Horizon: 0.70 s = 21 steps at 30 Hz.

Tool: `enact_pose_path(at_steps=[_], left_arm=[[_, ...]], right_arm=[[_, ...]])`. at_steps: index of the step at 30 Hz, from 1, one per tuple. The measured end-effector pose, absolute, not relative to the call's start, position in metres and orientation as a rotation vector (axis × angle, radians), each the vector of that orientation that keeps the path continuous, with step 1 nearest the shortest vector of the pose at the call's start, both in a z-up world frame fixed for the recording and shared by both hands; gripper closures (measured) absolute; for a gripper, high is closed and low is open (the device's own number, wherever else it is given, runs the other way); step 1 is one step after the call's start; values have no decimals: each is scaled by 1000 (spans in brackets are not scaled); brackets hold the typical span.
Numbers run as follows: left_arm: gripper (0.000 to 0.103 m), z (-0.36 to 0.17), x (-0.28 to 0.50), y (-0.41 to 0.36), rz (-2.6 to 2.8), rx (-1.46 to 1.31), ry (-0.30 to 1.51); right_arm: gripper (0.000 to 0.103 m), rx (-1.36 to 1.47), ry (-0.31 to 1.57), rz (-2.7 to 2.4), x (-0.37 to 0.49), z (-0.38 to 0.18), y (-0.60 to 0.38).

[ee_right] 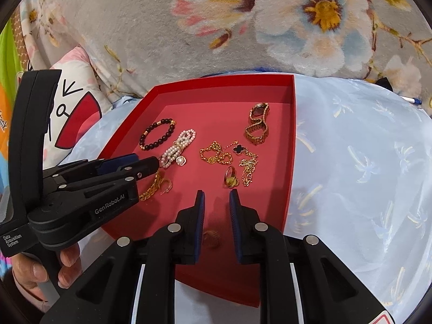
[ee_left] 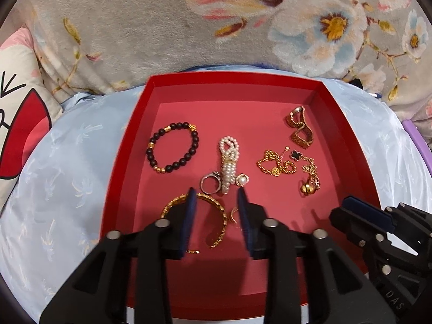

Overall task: Organize jewelry
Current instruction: 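Carry both hoop earrings into the red box and open both tools, then lift both open tools out of the red box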

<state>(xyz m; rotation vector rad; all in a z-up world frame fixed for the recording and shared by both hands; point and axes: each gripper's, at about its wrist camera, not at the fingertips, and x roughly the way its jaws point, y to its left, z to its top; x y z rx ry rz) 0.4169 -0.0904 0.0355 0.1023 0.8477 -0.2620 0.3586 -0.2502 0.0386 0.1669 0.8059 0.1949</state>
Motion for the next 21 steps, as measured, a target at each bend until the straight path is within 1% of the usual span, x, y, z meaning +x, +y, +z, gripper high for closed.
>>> enact_pose_path(at_steps=[1,10,12,13,16,17,21], left_arm=[[66,37,417,-89,-258,98,845],[66,42,416,-80,-246,72,844],[66,44,412,-80,-244,76,836],[65,46,408,-80,-242,80,830],[61,50,398,-80,-232,96,810],[59,52,392,-80,-222,105,800],[59,56,371,-75,-202,108,780]], right_arm=[[84,170,804,193,358,39,-251],[80,184,786,187,353,45,-255],[76,190,779,183,350,47,-257],[75,194,775,181,349,48,-257],[72,199,768,179,343,52,-258],[70,199,765,179,341,53,-258],[63,186,746,170,326,58,-255]])
